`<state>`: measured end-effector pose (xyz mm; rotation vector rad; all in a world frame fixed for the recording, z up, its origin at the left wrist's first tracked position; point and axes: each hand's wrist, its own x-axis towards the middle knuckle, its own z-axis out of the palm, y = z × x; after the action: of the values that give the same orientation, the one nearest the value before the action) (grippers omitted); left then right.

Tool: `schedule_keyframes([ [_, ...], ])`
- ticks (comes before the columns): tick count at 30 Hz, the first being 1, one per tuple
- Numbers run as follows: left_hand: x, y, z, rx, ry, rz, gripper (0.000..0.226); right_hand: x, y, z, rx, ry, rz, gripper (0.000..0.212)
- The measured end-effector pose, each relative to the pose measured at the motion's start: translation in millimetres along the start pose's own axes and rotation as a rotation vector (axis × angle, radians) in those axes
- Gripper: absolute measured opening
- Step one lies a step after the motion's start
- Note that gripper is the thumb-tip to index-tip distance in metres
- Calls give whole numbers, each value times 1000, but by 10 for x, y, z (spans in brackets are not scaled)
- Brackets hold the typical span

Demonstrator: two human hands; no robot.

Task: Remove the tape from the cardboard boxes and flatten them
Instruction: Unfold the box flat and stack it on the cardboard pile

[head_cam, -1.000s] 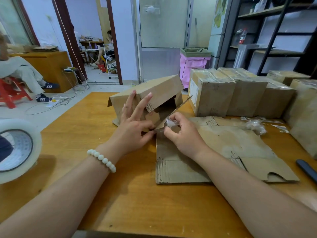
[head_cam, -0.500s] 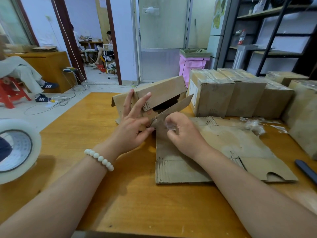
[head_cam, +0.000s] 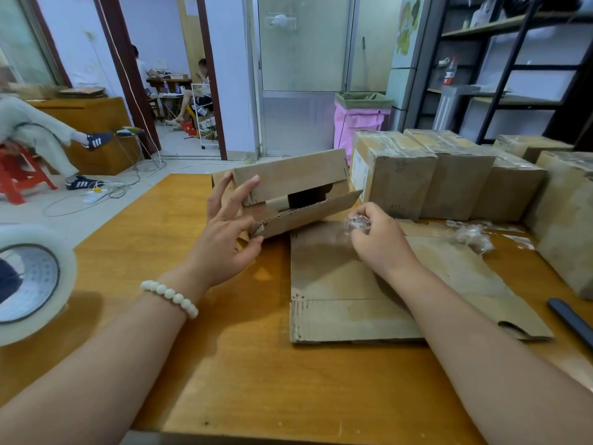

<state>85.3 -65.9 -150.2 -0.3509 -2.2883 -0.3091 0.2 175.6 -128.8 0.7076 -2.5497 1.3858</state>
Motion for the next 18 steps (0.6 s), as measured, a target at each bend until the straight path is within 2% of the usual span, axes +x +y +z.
schedule_keyframes([
  [3,22,69,55,5,-16,12,23,25,43,-39,-185,-47,11,20],
  [7,20,85,63,24,-26,23,23,55,64,-140,-492,77,-127,28],
  [9,19,82,58,24,-22,23,23,61,72,-167,-479,57,-32,19],
  [11,19,89,69,30,-24,27,22,25,66,-145,-517,-78,45,11],
  [14,17,102,82,44,-43,22,22,-38,40,-53,-707,-333,-56,21],
  [17,8,99,87,50,-45,17,22,-71,-73,-92,-727,-494,-87,13],
  [18,9,95,89,49,-45,20,22,-67,-99,-109,-714,-527,-98,24],
])
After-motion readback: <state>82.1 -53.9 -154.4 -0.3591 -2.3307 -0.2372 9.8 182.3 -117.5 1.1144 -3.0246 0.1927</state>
